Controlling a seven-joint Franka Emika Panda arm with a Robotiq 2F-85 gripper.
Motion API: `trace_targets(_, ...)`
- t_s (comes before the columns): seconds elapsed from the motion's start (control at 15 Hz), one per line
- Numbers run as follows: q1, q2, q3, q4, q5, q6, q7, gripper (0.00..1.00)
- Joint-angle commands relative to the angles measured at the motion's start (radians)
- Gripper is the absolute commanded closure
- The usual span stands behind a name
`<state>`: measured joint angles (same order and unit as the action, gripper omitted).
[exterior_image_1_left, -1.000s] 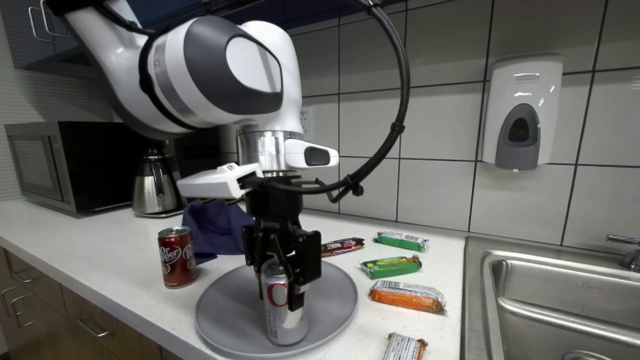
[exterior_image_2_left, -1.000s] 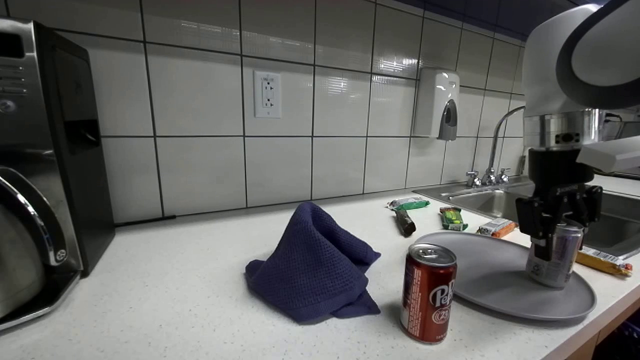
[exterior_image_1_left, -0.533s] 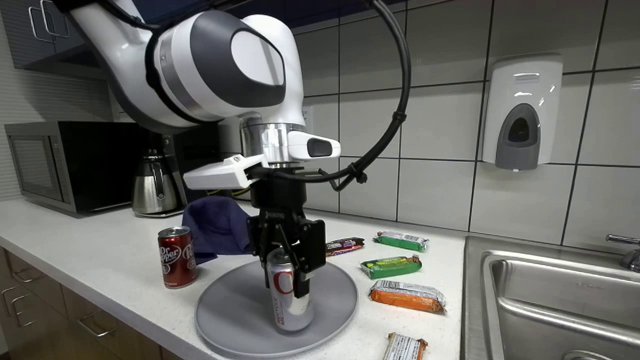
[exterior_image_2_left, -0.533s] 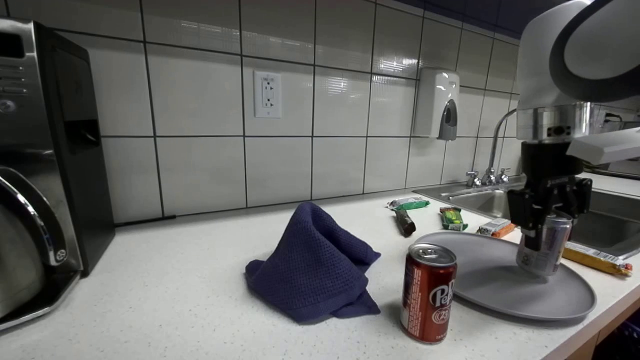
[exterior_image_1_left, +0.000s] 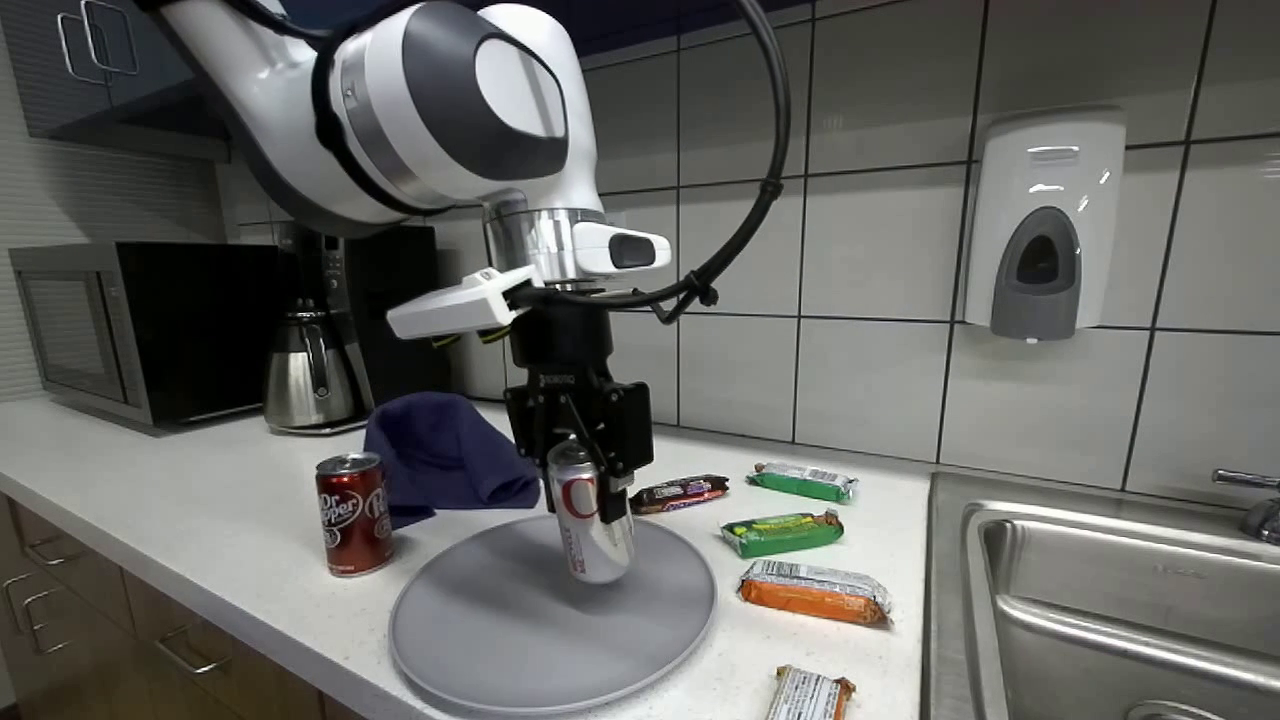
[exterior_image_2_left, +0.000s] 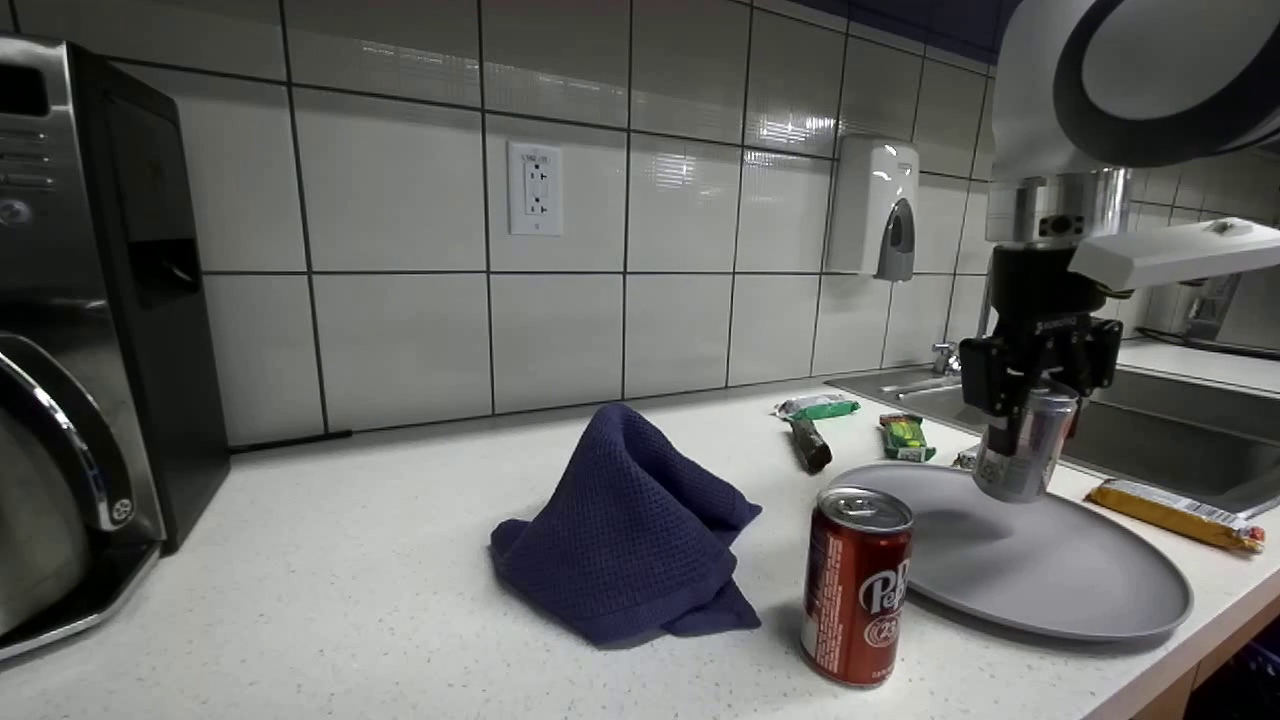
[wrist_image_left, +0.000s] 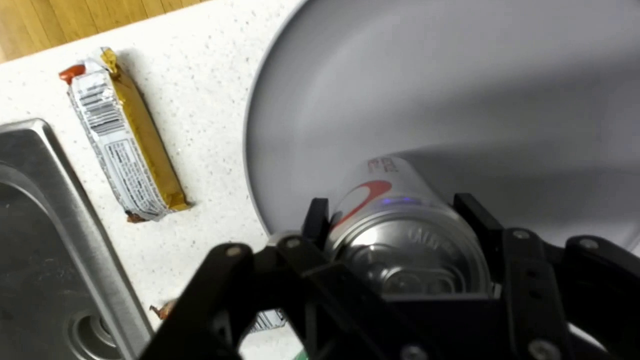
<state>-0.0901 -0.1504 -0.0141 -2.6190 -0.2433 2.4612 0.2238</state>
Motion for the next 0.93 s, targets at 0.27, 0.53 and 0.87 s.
trace_targets(0.27,0.054,0.049,0.047,0.112,0.01,-0.036,0.063,0.6)
trace_targets(0.53,0.088,0.097,0.07,0.168,0.008,-0.039,0.1,0.6)
trace_targets(0.87,0.131,0.187,0.081,0.249,0.003,-0.038,0.14,0.6)
